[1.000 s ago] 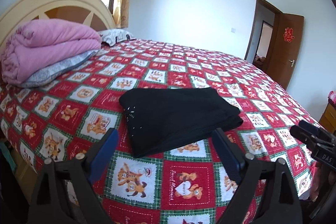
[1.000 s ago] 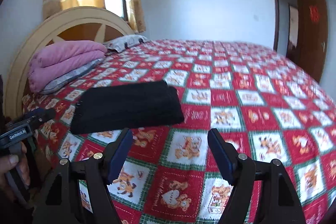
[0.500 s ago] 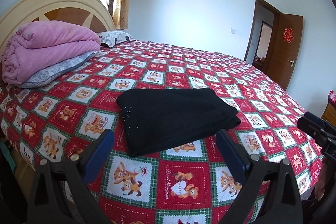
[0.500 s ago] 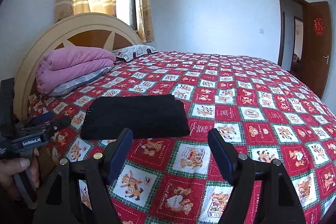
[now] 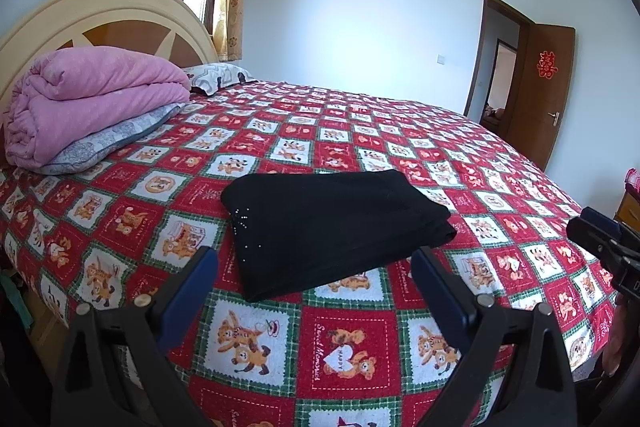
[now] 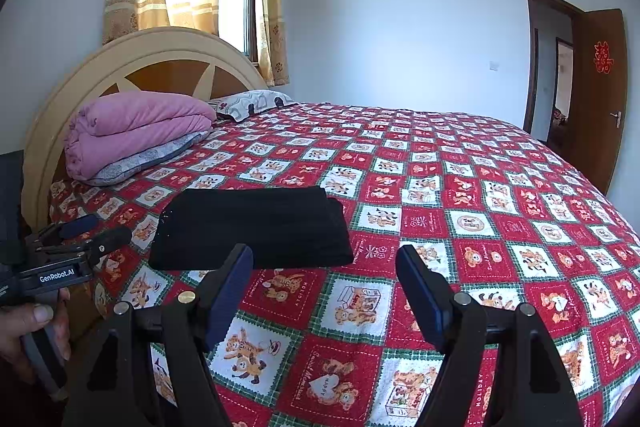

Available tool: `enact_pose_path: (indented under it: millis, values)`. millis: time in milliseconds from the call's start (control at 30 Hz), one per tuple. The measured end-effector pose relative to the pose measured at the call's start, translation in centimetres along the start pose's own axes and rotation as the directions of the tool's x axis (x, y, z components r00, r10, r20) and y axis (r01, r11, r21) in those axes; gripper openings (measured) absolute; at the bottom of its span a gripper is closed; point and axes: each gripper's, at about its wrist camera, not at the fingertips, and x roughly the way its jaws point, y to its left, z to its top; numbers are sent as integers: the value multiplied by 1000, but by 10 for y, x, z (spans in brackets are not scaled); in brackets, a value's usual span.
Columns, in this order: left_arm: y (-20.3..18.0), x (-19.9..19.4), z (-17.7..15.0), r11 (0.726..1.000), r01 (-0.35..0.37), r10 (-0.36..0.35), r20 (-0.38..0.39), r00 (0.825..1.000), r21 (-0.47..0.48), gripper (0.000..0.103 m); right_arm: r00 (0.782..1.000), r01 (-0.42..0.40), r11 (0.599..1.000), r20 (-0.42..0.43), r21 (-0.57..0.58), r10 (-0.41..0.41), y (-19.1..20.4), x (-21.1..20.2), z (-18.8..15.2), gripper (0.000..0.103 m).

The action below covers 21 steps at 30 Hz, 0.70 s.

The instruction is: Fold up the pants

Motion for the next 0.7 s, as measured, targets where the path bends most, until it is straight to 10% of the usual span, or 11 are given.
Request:
enact_pose_path:
  millis: [700]
  values:
    - [-5, -11, 11, 997, -47, 44, 50, 998, 55, 103, 1000, 10, 1000, 3, -3, -10, -1, -3, 2, 75]
